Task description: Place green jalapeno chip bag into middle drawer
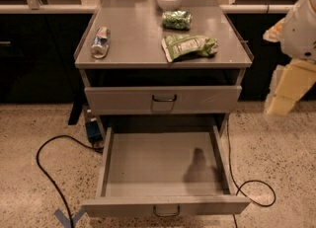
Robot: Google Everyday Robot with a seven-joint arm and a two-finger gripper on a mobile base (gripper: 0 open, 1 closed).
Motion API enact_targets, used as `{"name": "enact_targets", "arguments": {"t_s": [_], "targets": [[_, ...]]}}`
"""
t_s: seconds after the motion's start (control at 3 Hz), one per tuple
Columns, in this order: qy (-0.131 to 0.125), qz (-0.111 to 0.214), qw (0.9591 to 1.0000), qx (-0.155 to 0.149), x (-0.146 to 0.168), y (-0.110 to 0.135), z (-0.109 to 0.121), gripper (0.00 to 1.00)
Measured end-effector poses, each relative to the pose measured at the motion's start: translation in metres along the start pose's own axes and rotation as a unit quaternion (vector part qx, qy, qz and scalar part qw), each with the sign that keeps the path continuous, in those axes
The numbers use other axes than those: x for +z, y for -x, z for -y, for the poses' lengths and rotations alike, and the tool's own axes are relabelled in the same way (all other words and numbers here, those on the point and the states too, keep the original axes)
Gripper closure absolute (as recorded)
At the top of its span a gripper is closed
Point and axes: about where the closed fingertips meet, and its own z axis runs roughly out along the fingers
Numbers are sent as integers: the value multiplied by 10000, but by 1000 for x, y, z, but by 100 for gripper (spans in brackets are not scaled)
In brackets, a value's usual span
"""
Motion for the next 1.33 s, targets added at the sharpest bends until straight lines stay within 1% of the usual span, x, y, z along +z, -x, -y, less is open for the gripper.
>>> {"name": "enact_targets", "arguments": {"t_s": [0.33, 0.67, 1.0, 1.33], "targets": [[-197, -28, 9996, -195, 9, 15, 24, 0], [-436, -29, 9982, -402, 21, 31, 57, 0], [-550, -25, 9967, -597, 43, 48, 88, 0], [-677, -71, 9953, -695, 67, 57, 121, 0]]}}
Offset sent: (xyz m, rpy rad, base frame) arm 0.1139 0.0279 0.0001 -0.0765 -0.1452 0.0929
